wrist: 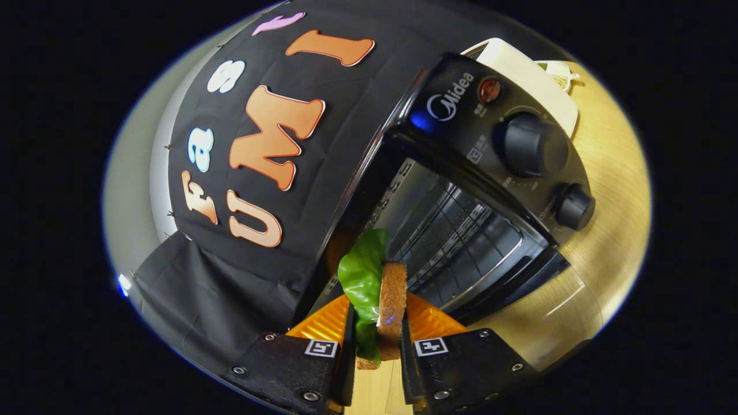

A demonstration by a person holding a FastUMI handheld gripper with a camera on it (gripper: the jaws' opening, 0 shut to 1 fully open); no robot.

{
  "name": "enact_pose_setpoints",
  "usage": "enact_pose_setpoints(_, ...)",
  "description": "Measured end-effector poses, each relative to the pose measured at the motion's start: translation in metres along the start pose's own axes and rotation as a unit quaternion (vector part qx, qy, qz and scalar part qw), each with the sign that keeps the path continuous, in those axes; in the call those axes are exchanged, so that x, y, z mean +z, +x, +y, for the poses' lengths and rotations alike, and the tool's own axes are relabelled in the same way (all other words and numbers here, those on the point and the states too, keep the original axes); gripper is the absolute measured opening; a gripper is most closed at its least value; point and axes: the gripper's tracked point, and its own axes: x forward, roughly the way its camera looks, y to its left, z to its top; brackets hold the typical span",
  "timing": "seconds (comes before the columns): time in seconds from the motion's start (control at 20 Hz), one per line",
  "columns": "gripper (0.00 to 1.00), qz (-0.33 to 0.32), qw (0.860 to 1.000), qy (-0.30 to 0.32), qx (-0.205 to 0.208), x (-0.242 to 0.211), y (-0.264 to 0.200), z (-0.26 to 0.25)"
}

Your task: Open the toaster oven, put the food inside, and close the toaster oven door.

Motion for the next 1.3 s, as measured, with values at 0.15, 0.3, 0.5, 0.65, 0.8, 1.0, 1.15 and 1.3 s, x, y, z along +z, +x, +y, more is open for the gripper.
enact_pose_setpoints(0.15, 0.34, -0.033, 0.999, -0.009, -0.011, 0.005, 0.019, -0.008)
enact_pose_setpoints(0.3, 0.34, -0.061, 0.998, -0.018, -0.016, 0.008, 0.028, -0.008)
enact_pose_setpoints(0.5, 0.34, -0.074, 0.997, -0.031, -0.024, 0.011, 0.037, -0.012)
enact_pose_setpoints(0.65, 0.36, -0.084, 0.994, -0.06, -0.035, 0.011, 0.042, -0.015)
enact_pose_setpoints(0.8, 0.45, -0.111, 0.981, -0.136, -0.078, 0.021, 0.037, -0.029)
enact_pose_setpoints(1.0, 0.67, -0.123, 0.953, -0.242, -0.136, 0.027, 0.02, -0.04)
enact_pose_setpoints(1.15, 0.83, -0.133, 0.92, -0.323, -0.179, 0.04, 0.01, -0.046)
enact_pose_setpoints(1.3, 0.91, -0.108, 0.915, -0.34, -0.189, 0.039, 0.0, -0.041)
